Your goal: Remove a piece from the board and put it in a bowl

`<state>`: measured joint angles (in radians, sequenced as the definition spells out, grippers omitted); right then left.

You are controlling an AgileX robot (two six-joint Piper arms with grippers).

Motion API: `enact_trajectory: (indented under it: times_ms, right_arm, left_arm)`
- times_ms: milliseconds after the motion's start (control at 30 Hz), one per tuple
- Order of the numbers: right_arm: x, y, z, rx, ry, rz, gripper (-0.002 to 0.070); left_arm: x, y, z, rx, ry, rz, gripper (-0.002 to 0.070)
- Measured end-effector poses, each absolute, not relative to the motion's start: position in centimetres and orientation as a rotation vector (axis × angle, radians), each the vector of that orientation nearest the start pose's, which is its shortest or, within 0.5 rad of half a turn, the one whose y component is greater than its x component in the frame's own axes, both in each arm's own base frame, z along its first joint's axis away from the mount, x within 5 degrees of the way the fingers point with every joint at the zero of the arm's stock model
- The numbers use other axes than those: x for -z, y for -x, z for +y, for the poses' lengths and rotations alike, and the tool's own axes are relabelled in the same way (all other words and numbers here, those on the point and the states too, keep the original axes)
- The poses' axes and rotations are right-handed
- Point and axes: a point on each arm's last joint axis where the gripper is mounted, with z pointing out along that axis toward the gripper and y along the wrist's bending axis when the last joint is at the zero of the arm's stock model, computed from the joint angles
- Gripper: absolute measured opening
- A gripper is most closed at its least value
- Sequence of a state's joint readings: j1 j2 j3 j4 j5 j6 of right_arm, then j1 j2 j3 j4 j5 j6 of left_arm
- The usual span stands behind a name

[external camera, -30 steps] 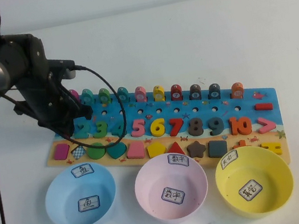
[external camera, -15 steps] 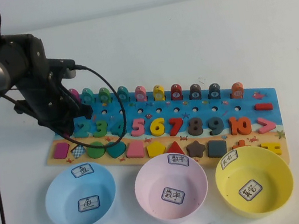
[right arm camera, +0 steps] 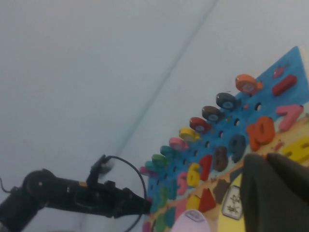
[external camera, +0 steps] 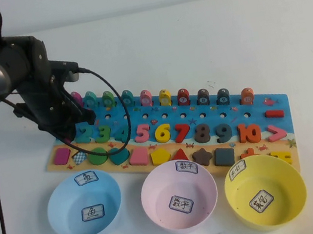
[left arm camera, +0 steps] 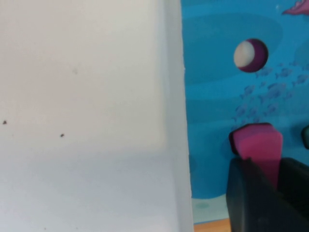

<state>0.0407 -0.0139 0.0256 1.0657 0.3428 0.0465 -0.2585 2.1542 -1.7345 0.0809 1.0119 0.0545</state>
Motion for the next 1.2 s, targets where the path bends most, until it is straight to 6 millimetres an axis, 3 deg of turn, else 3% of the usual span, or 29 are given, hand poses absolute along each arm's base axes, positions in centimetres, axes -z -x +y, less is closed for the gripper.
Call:
enact_trajectory:
  times_ms: [200, 433, 533, 633, 767, 967, 1033, 1200]
  right_arm:
    - [-19.4, -5.2, 2.6, -1.145, -0.753, 1.574, -0.0017]
    - [-19.5, -5.2, 2.8, -1.045, -0.624, 1.626, -0.0017]
    - [-21.0, -5.7, 3.0, -0.948, -0.528, 1.743, -0.0017]
    - [-24.2, -7.0, 3.4, -0.811, -0.368, 1.909, -0.0017]
    - [-28.6, -10.3, 3.5, -0.586, -0.111, 2.182, -0.0017]
    - [-34.1, -17.5, 3.4, -0.372, 0.218, 2.461, -0.0017]
    - [-34.6, -20.4, 3.5, -0.327, 0.290, 2.543, -0.0017]
    - [-33.1, -27.0, 5.6, -0.198, 0.517, 2.736, -0.0017]
  left_arm:
    - [-18.8, -43.9, -11.0, -0.073, -0.504, 2.864, 0.0065]
    - [-18.8, -43.9, -11.0, -0.073, -0.505, 2.864, 0.0065]
    - [-18.8, -43.9, -11.0, -0.073, -0.507, 2.864, 0.0065]
    - [-18.8, -43.9, -11.0, -0.073, -0.510, 2.863, 0.0065]
    - [-18.8, -43.9, -11.0, -0.074, -0.511, 2.863, 0.0065]
    - [-18.8, -43.9, -11.0, -0.074, -0.514, 2.863, 0.0065]
    - [-18.8, -43.9, -11.0, -0.074, -0.514, 2.863, 0.0065]
    - [-18.8, -43.9, -11.0, -0.075, -0.514, 2.862, 0.0065]
